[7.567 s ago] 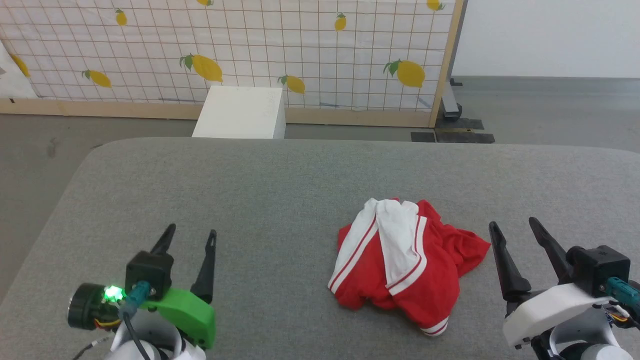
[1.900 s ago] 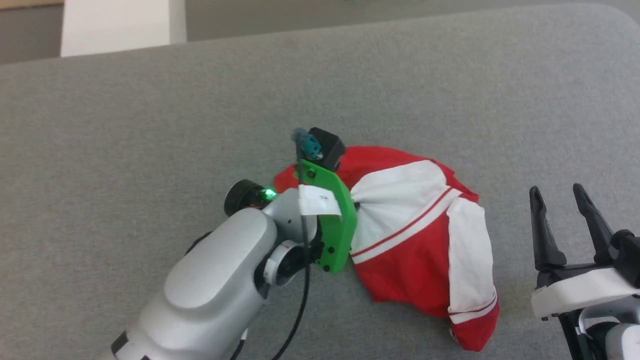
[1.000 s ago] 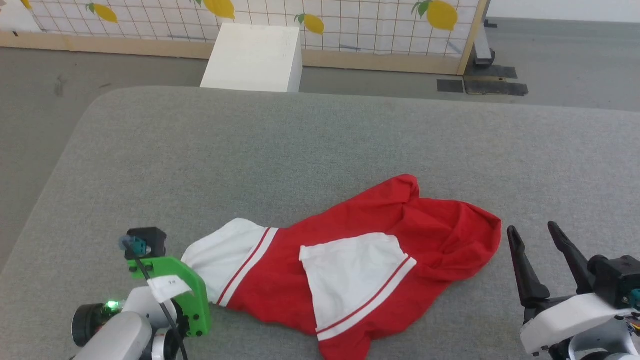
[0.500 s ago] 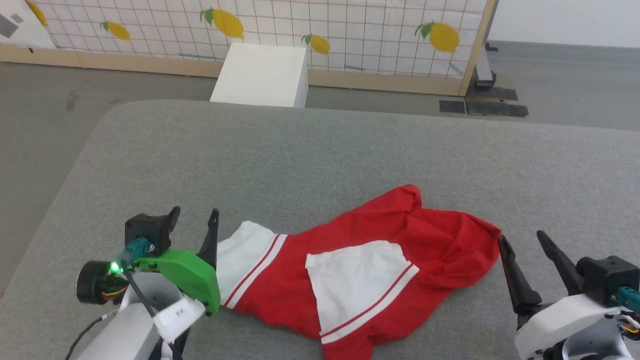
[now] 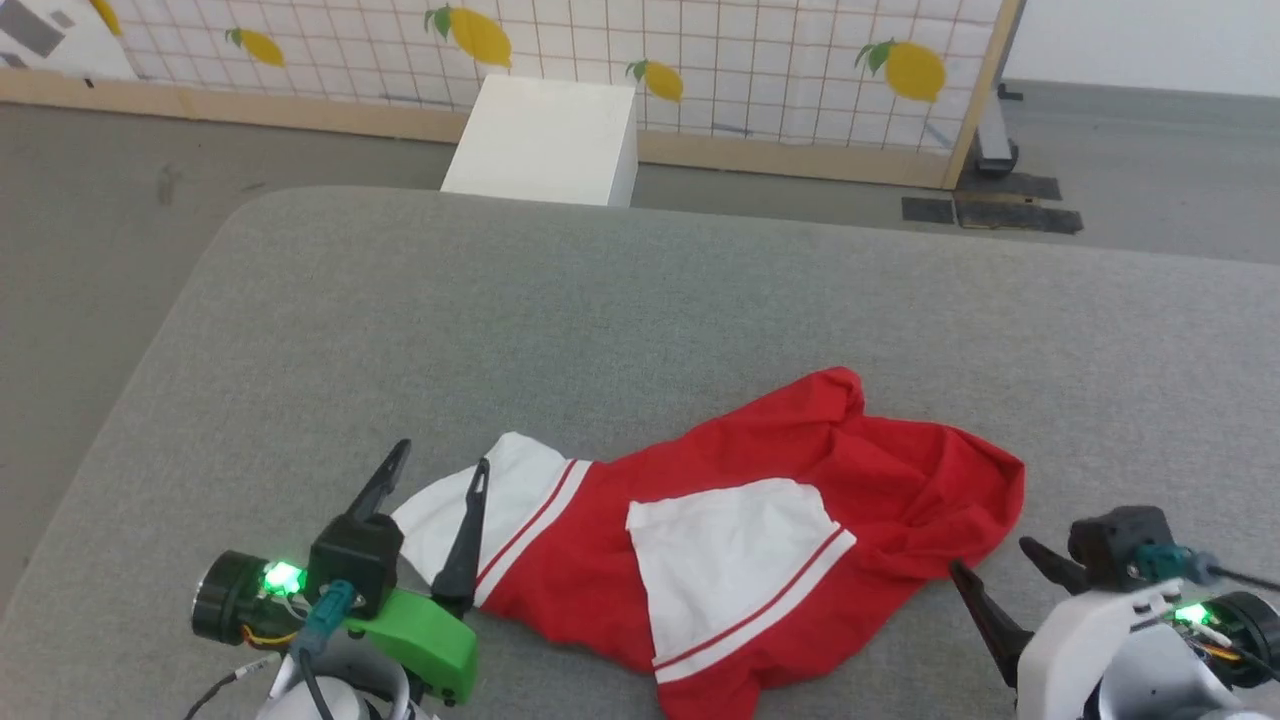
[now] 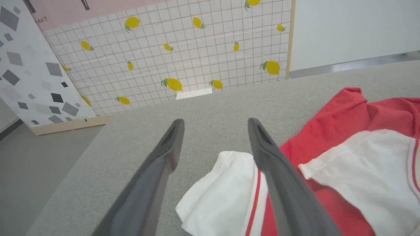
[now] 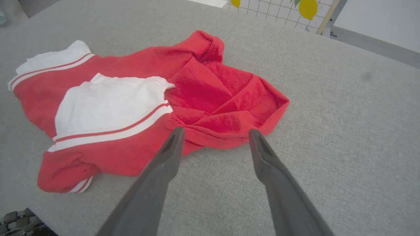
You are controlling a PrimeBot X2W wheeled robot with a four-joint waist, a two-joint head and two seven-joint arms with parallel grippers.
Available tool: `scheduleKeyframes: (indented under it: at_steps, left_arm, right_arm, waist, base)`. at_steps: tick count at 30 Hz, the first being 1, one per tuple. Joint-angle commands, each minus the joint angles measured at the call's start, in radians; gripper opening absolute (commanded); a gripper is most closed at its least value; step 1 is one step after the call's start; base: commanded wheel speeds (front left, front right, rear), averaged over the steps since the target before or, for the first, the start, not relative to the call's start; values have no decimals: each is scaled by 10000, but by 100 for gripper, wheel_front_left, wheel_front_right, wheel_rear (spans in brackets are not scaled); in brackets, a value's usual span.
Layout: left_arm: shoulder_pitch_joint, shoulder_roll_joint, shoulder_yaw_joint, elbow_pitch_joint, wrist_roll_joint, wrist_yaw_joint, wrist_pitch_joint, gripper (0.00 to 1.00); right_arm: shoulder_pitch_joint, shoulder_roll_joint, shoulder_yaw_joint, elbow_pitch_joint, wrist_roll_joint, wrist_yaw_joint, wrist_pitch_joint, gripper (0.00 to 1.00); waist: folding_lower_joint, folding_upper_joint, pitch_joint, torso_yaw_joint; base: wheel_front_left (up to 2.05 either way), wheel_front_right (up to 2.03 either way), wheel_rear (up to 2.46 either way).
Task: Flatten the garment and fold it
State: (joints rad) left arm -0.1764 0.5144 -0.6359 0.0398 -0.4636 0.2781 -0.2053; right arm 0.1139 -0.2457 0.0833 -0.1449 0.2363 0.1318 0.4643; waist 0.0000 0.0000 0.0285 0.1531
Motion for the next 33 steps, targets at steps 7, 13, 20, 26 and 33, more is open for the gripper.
scheduleKeyframes:
  at_steps: [7,13,20,26,33]
  left_arm:
    - [-10,-258,-297,-12,190,-18,-74,100]
    - [-305,-594,-448,150,175,-82,-56,100]
    - [-546,-874,-490,283,136,-68,-96,100]
    - [-813,-1029,-414,431,73,-85,-200,100]
    - [-854,-1084,-456,583,-8,-120,-190,100]
  right_arm:
    - [-1296,-636,425,475,356,-11,2701,100]
    - [-2092,-787,700,1291,340,-11,3989,100]
    - [-2469,-988,882,1979,-92,-11,4851,100]
    - [-2428,-1723,927,2350,-598,-11,4679,0]
    - [-3293,-3135,936,2506,-776,-11,3748,0]
  waist:
    - [0,0,703,617]
    - [0,0,1230,1180]
    - [0,0,1807,1713]
    - [0,0,1949,1902]
    - [0,0,1595,1830]
  base:
    - [0,0,0]
    - [0,0,0]
    - [0,0,0]
    - [0,0,0]
    - [0,0,0]
